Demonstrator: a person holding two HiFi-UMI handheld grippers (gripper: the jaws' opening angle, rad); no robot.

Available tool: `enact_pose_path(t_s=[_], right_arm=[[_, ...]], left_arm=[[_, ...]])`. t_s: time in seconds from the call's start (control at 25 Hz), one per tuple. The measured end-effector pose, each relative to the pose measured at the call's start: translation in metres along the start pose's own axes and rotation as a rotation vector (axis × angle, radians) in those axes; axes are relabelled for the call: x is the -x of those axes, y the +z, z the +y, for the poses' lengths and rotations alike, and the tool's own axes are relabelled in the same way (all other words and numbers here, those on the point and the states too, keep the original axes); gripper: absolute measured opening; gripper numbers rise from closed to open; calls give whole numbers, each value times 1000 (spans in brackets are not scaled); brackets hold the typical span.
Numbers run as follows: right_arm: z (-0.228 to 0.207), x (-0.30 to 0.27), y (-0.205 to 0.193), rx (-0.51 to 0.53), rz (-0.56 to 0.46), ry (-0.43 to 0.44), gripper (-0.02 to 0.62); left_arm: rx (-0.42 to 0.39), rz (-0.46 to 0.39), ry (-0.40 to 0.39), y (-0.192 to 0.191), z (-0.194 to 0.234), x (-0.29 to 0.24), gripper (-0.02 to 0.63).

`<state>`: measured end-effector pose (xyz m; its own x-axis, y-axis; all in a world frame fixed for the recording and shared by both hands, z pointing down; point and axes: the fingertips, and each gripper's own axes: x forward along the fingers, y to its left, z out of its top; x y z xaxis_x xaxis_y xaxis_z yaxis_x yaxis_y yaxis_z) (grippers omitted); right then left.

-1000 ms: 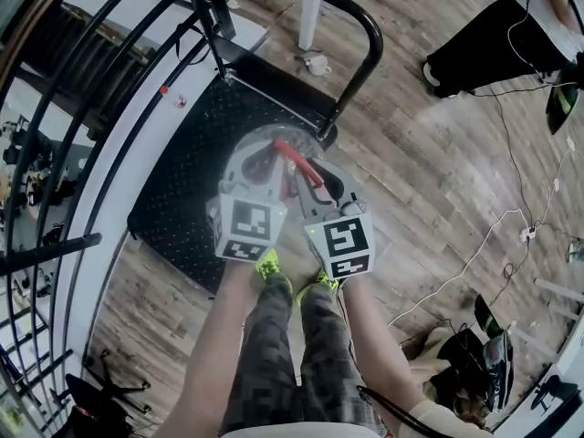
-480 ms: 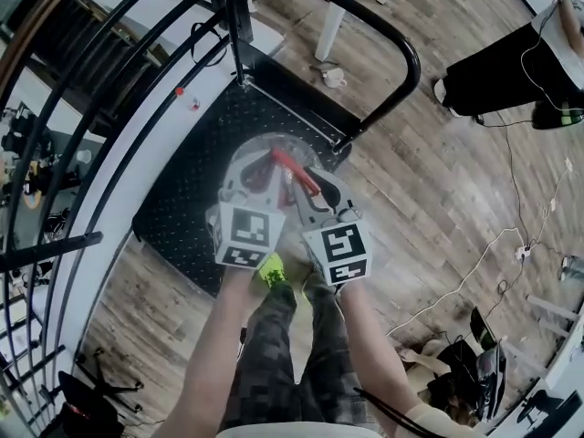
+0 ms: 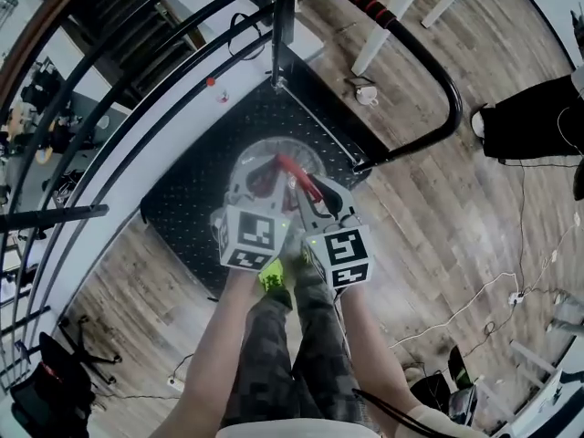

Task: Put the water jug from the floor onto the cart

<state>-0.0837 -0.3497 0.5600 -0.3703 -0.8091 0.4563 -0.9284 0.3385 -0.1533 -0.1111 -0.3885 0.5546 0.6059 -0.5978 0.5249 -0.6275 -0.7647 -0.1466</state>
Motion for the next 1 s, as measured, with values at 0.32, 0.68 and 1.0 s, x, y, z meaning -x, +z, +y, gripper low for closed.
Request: enact_pose_path(t_s=[0.32, 0.68, 1.0], right_arm=[[-3, -25, -5, 12, 41, 85, 74], [-11, -54, 5, 63, 36, 121, 72], [-37, -74, 14, 25, 6, 120, 72]], left_arm=[[55, 39, 63, -13, 17, -13, 34], [64, 17, 119, -15, 40, -25, 35], [40, -159, 177, 18, 55, -20, 35]])
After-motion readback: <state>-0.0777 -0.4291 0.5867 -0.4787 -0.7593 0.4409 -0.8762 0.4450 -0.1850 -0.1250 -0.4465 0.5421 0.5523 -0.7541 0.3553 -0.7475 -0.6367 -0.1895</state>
